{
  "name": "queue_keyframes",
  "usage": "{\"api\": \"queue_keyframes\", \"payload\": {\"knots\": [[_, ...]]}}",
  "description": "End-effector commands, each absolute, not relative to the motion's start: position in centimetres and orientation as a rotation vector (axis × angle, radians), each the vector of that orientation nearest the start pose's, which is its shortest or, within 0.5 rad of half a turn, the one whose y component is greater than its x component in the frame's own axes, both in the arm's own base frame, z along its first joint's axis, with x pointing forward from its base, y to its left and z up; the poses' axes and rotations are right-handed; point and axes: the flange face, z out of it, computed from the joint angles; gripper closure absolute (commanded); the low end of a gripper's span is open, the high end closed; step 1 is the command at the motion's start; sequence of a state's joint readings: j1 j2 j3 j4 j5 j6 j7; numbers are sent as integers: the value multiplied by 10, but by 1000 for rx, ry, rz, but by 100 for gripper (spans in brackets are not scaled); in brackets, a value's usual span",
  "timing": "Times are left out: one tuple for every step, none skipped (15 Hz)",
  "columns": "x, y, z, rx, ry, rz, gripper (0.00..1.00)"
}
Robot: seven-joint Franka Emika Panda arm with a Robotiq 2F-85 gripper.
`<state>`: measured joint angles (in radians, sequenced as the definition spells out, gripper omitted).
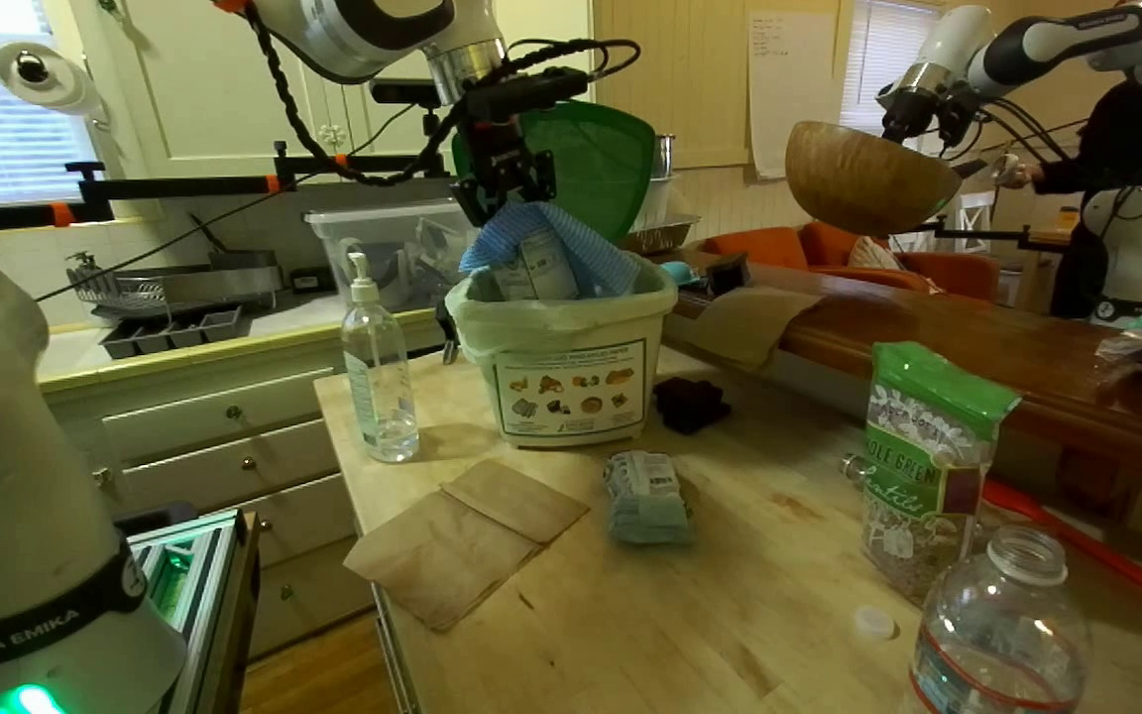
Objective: Put the blue cloth and white box in the bin at the same time
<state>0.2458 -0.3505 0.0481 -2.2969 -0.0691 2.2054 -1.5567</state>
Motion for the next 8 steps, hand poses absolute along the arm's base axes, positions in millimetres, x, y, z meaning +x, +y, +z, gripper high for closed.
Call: {"api": "queue_keyframes", "payload": {"knots": [[439, 135, 511, 1665, 2392, 275, 41], [440, 136, 508, 1666, 2400, 278, 40], [440, 136, 506, 1668, 2405, 279, 40], [441, 136, 503, 1669, 2409, 277, 39], [442, 136, 500, 1670, 2413, 278, 38], [443, 136, 497, 1674, 2415, 282, 25], [444, 135, 495, 1676, 2412, 289, 13], [444, 134, 494, 1677, 2405, 300, 11]]}}
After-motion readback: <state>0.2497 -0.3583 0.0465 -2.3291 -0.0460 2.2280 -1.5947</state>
